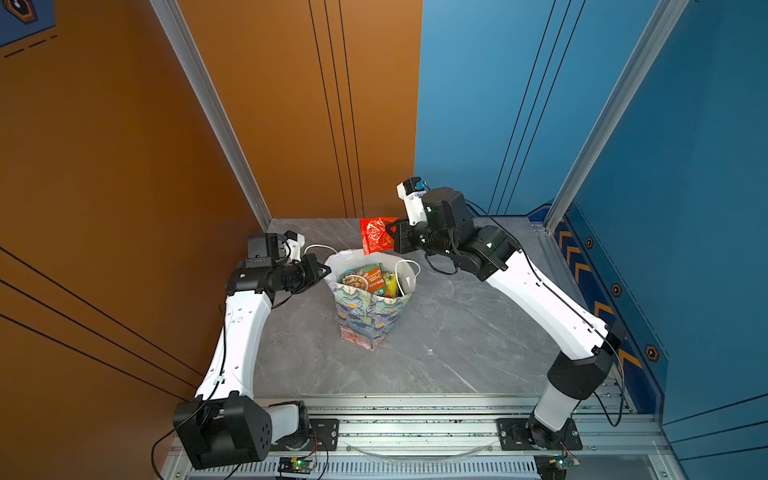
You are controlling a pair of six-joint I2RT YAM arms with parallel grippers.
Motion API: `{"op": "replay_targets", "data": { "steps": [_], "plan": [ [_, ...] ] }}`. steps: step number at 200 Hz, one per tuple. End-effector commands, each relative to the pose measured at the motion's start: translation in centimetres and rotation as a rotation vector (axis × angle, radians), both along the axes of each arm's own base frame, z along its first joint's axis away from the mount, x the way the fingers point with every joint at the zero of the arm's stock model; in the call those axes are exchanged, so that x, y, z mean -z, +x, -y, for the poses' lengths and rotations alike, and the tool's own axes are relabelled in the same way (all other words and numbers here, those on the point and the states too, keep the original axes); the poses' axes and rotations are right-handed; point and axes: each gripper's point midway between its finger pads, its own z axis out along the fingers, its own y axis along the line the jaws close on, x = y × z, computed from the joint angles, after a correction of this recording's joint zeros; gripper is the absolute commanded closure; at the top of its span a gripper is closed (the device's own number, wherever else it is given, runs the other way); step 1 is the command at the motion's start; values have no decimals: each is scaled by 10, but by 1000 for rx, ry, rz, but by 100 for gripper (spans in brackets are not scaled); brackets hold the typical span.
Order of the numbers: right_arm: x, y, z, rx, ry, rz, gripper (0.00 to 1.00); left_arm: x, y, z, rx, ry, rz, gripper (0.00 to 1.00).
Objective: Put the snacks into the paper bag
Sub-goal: 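Lift the red packet with the right gripper over the paper bag, then lower the red packet into the paper bag and open the right gripper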
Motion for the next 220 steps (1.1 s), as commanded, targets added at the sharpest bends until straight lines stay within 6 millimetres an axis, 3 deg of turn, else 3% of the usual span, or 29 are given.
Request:
{"op": "replay_targets", "data": {
  "steps": [1,70,135,196,220],
  "plan": [
    [8,-9,-9,-49,-41,-21,100,-12,6,2,17,-2,59,100],
    [45,-18,-35,-98,-97,-86,100,-12,6,2,20,-3,60,100],
    [77,-3,-43,-80,-129,-142,100,-14,5,3,20,-5,65,100],
    [85,3,-45,-75,-135,-157,100,-15,6,2,17,-5,66,100],
    [84,3,-44,-76,-126,-163,77,-15,6,2,17,-5,67,100]
  ]
}}
